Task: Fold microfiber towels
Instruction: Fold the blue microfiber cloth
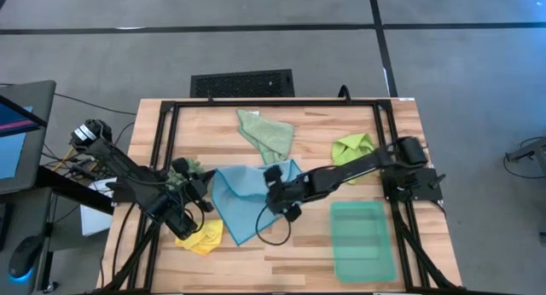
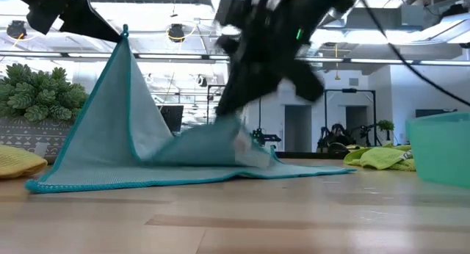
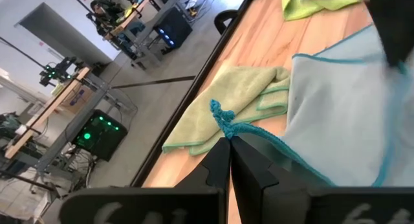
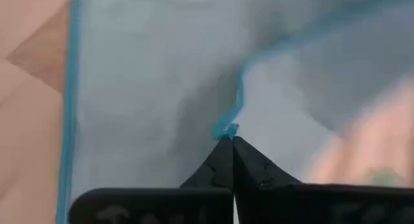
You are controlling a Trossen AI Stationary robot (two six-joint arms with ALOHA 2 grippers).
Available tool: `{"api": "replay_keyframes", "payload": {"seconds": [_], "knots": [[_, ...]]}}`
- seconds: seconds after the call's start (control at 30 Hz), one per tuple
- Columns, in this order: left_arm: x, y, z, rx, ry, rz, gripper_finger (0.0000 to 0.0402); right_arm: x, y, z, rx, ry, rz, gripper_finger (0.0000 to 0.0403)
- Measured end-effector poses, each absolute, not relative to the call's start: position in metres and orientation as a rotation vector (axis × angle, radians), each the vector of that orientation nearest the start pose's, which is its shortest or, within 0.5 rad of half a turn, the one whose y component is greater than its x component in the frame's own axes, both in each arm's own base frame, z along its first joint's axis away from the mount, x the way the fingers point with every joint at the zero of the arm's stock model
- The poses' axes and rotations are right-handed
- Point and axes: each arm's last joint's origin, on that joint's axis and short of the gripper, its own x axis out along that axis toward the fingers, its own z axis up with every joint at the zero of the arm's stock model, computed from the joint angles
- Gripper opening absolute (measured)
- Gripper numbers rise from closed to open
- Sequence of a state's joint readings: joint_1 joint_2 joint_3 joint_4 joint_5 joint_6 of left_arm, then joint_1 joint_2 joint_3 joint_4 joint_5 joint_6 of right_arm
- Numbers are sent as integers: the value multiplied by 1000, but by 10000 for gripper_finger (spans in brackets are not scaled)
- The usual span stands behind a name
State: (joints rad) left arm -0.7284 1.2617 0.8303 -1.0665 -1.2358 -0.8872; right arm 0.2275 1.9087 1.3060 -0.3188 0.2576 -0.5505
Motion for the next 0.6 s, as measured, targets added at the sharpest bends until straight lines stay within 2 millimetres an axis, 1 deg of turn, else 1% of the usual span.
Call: {"api": "replay_keyframes", "payload": {"seconds": [0.13,0.2,0.3,0.4,0.47,0.6], "knots": [[166,-109,231,439,530,680,0,371,68,228,-615,899,115,8],[170,-109,231,441,527,681,0,360,60,247,-590,896,32,6],[178,-107,232,455,545,677,0,341,52,262,-603,907,-97,4],[188,-102,234,489,568,683,0,318,53,278,-603,894,-209,5],[194,-95,236,497,609,667,0,302,58,288,-597,851,-265,3],[215,-80,248,484,635,574,0,275,76,304,-538,779,-253,4]]}}
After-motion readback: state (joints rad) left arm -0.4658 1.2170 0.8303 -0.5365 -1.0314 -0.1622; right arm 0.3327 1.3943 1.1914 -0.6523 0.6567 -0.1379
